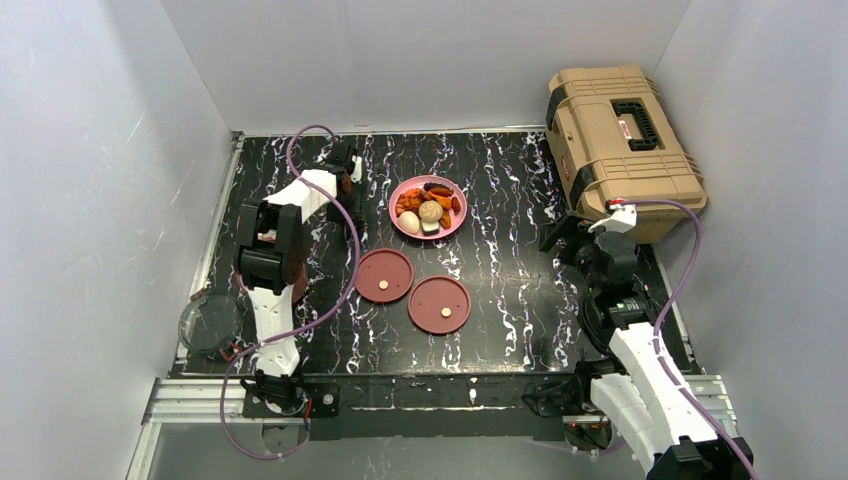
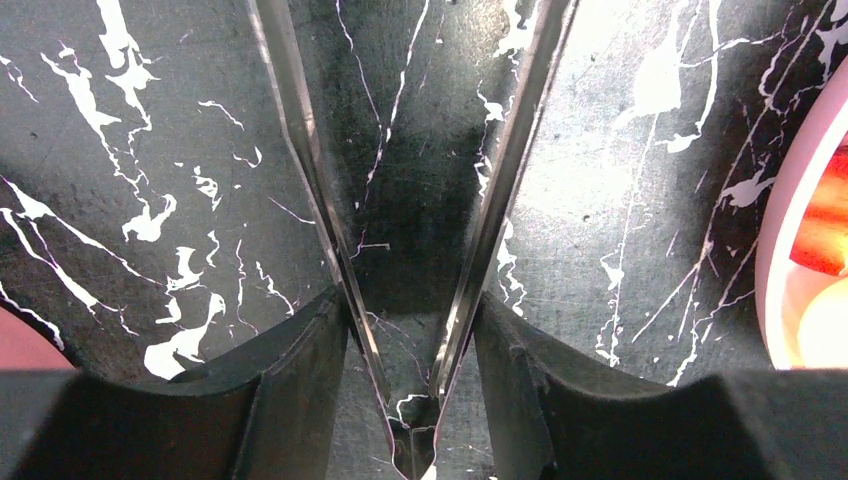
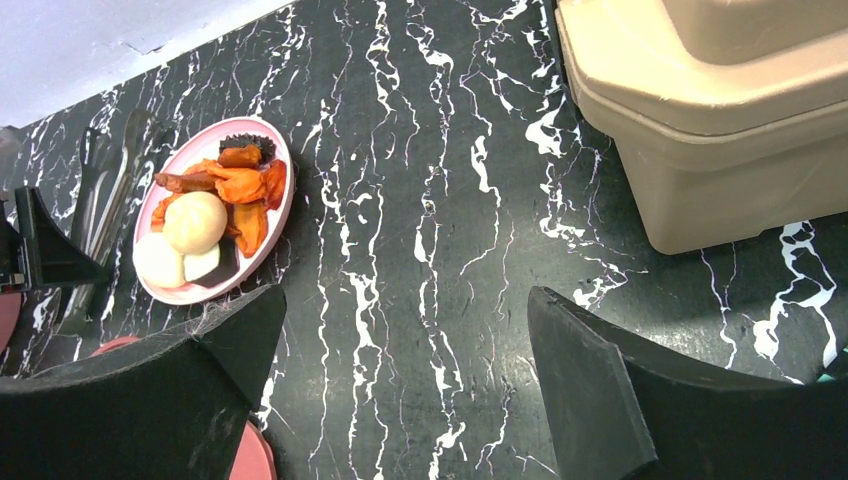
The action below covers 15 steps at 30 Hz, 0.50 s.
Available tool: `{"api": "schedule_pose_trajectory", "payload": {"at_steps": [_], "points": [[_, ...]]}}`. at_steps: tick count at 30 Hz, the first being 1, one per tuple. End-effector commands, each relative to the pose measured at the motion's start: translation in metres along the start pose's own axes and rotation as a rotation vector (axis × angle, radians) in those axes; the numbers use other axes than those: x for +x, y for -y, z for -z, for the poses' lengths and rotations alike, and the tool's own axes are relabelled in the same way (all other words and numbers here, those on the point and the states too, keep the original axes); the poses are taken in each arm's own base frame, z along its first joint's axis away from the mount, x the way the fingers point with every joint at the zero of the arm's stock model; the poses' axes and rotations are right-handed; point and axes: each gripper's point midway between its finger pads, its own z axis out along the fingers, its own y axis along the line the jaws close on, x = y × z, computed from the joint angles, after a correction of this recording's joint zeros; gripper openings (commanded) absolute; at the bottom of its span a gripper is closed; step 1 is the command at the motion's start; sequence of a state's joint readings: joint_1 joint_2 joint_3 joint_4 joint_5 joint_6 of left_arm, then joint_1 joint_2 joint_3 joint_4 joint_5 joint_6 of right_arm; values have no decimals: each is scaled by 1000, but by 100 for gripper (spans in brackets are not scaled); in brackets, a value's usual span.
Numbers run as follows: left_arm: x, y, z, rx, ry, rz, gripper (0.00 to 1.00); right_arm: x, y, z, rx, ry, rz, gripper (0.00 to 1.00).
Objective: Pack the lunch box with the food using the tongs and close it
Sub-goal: Pick up the clamp at the center of the board.
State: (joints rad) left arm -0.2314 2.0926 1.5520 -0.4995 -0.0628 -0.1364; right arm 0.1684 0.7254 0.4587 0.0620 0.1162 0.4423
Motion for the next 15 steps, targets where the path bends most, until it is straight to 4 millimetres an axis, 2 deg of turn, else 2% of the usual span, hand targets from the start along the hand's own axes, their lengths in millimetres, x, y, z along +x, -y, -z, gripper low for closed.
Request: {"api": "schedule_pose_trajectory", "payload": {"at_steps": [1,9,15], "points": [[-12,6,38,54,47,17,44,-25,-13,4,-39,69,-17,100],[-20,20,94,153,104,4,42,-27,-15,8,-40,57,-23,100],[-18,15,115,140,111,-21,41,-25,-15,11,-38,41,-35,100]]}}
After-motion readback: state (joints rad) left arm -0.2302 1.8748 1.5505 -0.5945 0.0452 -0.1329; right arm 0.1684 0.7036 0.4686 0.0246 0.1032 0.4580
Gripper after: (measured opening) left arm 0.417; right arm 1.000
